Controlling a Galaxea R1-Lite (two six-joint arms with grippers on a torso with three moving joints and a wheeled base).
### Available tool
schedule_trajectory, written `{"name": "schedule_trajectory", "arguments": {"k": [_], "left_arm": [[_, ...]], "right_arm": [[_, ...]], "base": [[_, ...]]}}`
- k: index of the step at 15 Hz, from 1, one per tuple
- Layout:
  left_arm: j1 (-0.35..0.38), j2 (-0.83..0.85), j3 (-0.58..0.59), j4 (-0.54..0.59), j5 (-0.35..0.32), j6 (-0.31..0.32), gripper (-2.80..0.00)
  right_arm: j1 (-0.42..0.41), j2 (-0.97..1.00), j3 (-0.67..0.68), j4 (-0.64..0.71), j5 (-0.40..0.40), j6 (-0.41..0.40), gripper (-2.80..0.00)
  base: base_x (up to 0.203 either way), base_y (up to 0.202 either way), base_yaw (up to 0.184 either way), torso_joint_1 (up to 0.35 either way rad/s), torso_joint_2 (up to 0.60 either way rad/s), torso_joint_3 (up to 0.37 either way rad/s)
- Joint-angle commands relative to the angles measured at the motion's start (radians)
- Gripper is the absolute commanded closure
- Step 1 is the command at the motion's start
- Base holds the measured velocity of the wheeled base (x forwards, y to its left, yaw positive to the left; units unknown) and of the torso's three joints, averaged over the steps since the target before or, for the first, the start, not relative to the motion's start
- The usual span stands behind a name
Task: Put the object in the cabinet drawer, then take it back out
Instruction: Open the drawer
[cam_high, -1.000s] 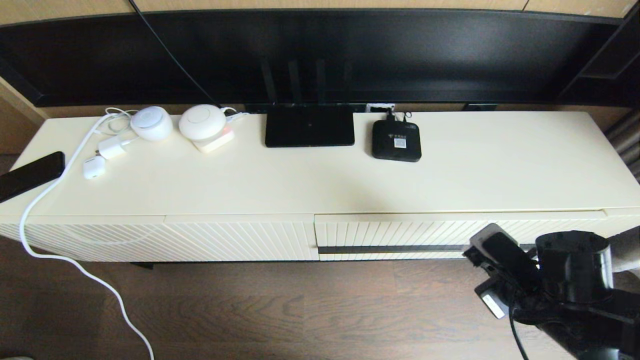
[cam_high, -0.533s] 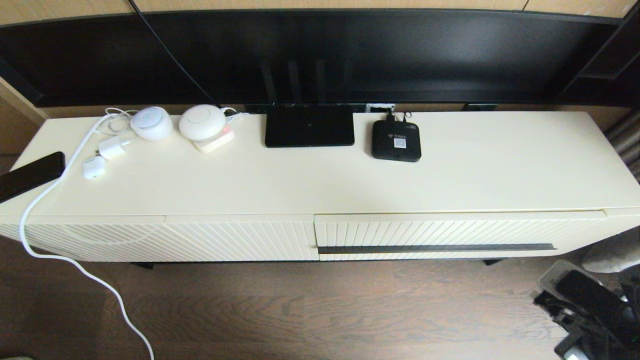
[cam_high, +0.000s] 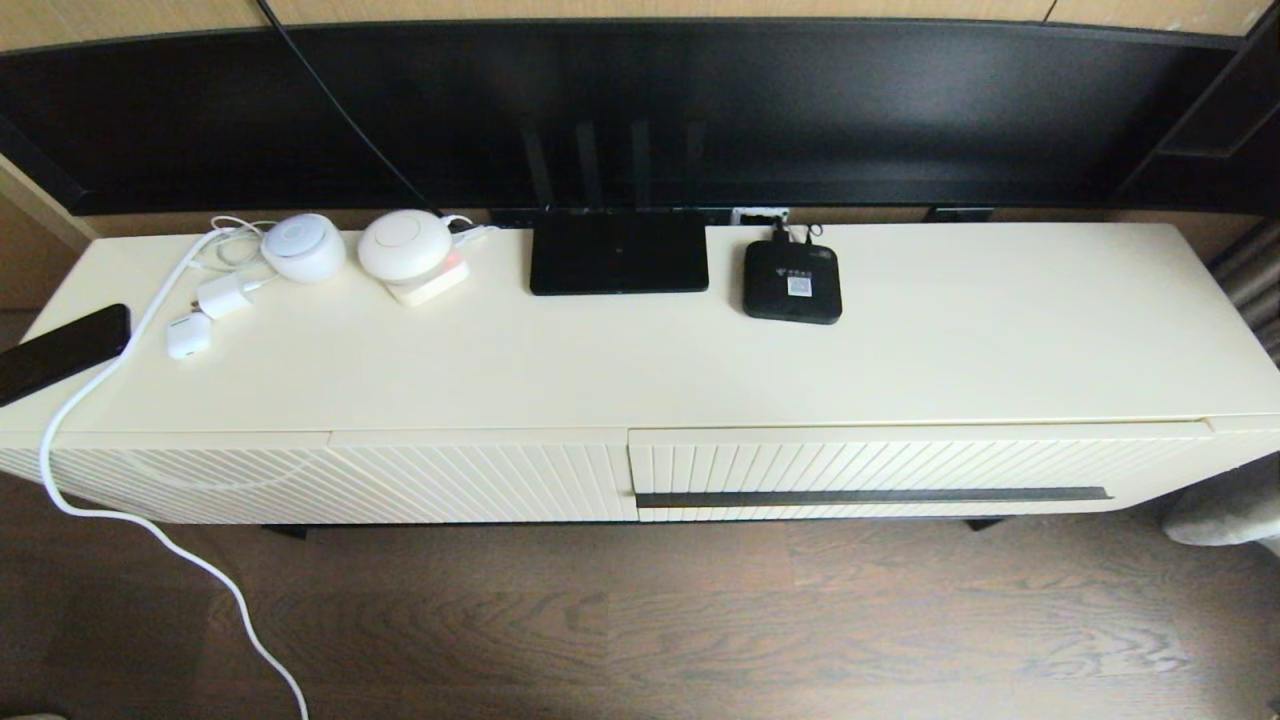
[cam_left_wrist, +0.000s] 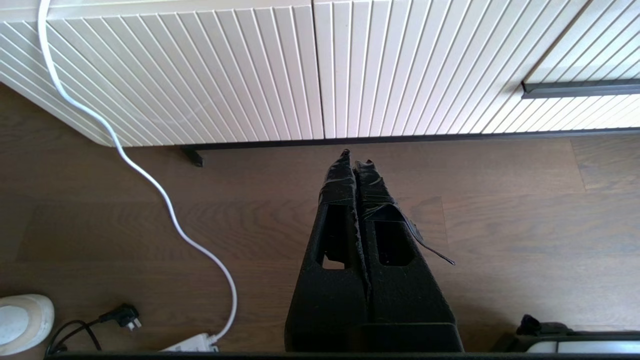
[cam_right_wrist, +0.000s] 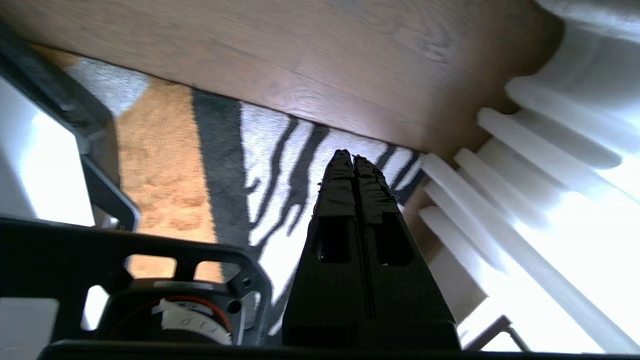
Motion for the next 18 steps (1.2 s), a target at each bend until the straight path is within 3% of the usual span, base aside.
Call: {"name": "schedule_trajectory", "arguments": {"k": [1,5,7,12,15,18], "left_arm": [[0.000,0.001,0.000,0.000,0.000,0.000,0.00],[0.000,0.002,0.001,0.001,0.000,0.000,0.00],[0.000,0.001,0.000,0.001,0.000,0.000,0.00],[0.000,0.001,0.000,0.001,0.000,0.000,0.00],[0.000,0.002,-0.001,0.000,0.000,0.000,0.00],[0.000,0.002,-0.001,0.001,0.000,0.000,0.00]], "right_arm": [[-0.036,-0.056,0.012,-0.004,0.049,-0.037,0.00],[-0.028,0.052,0.014,-0.159,0.079,-0.272,0.00],[-0.026,0.134,0.016,-0.280,0.159,-0.406,0.00],[-0.025,0.463,0.068,-0.774,0.302,-0.726,0.00],[0.033,0.653,0.080,-1.010,0.348,-0.811,0.00],[0.088,0.752,0.088,-1.082,0.362,-0.832,0.00]], "base": [[0.000,0.000,0.000,0.000,0.00,0.000],[0.000,0.000,0.000,0.000,0.00,0.000],[0.000,0.000,0.000,0.000,0.00,0.000],[0.000,0.000,0.000,0.000,0.00,0.000],[0.000,0.000,0.000,0.000,0.00,0.000],[0.000,0.000,0.000,0.000,0.00,0.000]]}}
